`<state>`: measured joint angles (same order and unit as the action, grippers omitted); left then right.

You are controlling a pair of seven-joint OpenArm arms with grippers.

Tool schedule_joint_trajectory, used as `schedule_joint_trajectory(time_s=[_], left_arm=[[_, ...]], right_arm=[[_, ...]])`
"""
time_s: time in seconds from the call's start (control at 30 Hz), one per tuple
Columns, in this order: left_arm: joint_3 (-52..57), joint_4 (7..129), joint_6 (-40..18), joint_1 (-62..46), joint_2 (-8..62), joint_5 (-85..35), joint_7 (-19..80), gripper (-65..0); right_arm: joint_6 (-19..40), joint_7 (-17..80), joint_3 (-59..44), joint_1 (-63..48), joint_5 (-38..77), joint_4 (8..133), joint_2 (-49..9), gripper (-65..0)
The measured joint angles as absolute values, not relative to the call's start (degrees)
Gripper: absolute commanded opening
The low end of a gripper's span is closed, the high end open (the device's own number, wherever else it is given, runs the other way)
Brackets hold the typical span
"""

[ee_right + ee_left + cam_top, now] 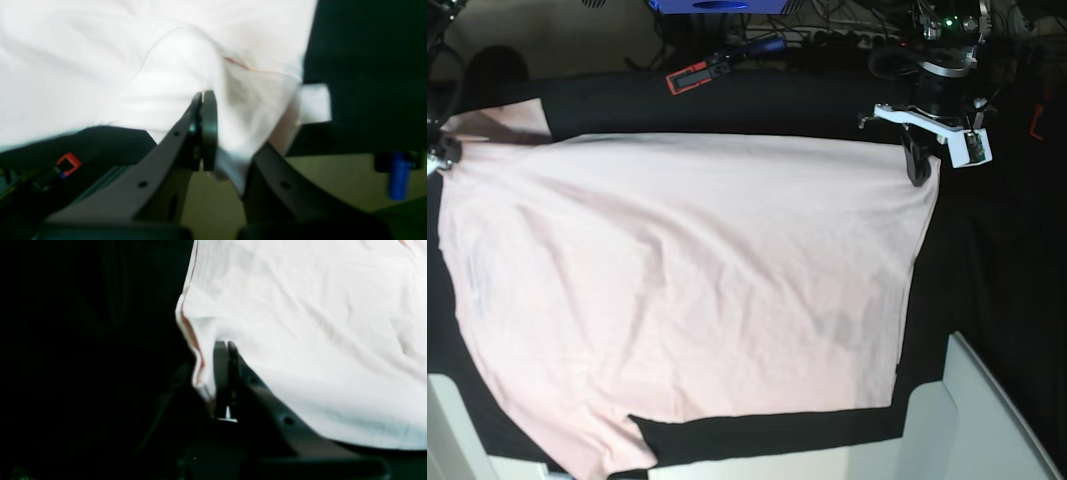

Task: Fold the T-shirt properly
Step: 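Pull the held shirt edge toward the robot with both grippers, then lay the held edge back over the shirt with both grippers, forming a fold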

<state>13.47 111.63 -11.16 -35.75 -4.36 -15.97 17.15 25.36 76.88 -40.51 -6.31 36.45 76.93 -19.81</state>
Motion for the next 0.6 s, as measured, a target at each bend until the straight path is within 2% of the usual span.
schedule_joint_trajectory(time_s=[0.17,0.43,0.6], left_arm=[[16.69,111.63,-11.05,-37.15,-4.45,-16.1,17.19,-65.0],[16.93,111.63,-10.94,-37.17,-4.4,-16.1,17.17,-65.0],[16.84,111.63,-10.92,-36.91,-4.43,-16.14,17.15,-65.0]], right_arm=[[25.34,77.08,-40.97,-9.34,41.28,77.47,-20.53,-65.0],[16.05,76.9,-40.64,-10.33,50.24,77.47,-20.05,-65.0],[11.16,77.3,-40.58,-8.64,50.92,77.34,-20.43,-65.0]])
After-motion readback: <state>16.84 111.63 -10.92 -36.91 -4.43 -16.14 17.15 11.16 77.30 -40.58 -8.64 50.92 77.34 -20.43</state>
